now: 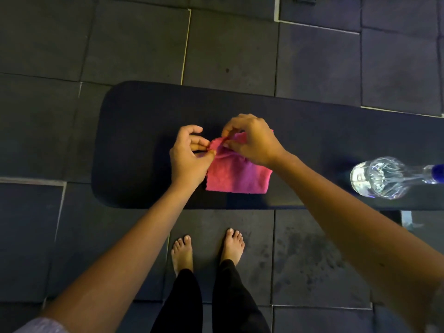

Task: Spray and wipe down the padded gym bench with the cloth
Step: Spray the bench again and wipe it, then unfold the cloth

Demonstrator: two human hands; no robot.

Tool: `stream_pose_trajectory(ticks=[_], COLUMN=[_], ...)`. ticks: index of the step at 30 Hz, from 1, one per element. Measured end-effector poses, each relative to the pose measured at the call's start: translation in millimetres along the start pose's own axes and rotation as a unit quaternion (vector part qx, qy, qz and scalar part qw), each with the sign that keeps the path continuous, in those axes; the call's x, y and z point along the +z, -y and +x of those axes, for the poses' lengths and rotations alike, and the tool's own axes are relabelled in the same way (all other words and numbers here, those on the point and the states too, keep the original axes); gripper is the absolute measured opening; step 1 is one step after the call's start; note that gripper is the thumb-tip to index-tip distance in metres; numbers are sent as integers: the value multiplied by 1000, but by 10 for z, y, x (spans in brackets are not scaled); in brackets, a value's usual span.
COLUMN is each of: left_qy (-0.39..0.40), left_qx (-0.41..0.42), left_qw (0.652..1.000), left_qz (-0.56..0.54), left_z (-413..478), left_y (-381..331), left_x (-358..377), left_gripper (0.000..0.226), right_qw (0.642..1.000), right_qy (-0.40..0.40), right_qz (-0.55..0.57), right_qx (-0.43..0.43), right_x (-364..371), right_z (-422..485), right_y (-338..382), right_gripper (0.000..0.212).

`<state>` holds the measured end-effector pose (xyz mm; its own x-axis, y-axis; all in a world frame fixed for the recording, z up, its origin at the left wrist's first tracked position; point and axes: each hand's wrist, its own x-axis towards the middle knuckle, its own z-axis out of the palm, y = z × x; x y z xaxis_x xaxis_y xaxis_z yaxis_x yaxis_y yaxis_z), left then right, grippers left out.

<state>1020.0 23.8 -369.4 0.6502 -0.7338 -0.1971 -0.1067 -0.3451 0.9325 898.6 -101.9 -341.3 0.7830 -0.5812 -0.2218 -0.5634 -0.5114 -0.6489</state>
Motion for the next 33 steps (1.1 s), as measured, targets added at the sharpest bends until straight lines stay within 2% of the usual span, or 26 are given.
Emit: stream_pose_trajectory(ticks=[5, 8, 11, 13, 15, 17, 19, 21, 24, 26, 28, 31, 33], left_qy=[-24, 6, 33, 36, 71, 144, 182, 169, 131, 150, 169, 110, 70], left_qx=[107, 121, 157, 152, 88, 42, 53, 54, 61, 53, 35, 5, 32], left_qw=[994, 992, 987, 988, 994, 988, 979, 982, 989, 982, 981, 990, 989], left_qz=[21, 21, 27, 13, -5, 28, 81, 65, -40, -105, -85, -85, -130], left_z=[-41, -58, -52, -27, -22, -27, -69, -94, -26, 64, 155, 331, 460], left_y=[30, 24, 4, -2, 0, 43, 51, -16, -264, -436, -587, -817, -1047], left_x=[-32, -27, -54, -77, -106, -120, -117, -105, -107, -76, -10, 64, 55], left_gripper=[47, 52, 56, 61, 61, 40, 18, 13, 11, 13, 12, 10, 11], right_qw=[999, 996, 997, 999, 997, 978, 951, 933, 923, 929, 934, 921, 903], right_qy=[-27, -10, 5, 3, -41, -104, -159, -195, -181, -155, -150, -218, -271], right_qz=[-31, -79, -68, -32, 55, 180, 265, 302, 337, 335, 323, 319, 330], right_qx=[-28, -43, -42, -43, -33, 0, 18, 25, 34, 32, 30, 50, 53], right_x=[120, 155, 122, 41, -65, -204, -376, -565, -784, -862, -911, -1040, -1197], right_z=[-1, 13, 38, 40, 30, 6, -29, -85, -221, -302, -350, -345, -311], right_y=[55, 100, 130, 147, 176, 210, 214, 192, 177, 189, 209, 210, 202], right_gripper=[45, 31, 15, 9, 8, 10, 20, 28, 26, 27, 24, 19, 19])
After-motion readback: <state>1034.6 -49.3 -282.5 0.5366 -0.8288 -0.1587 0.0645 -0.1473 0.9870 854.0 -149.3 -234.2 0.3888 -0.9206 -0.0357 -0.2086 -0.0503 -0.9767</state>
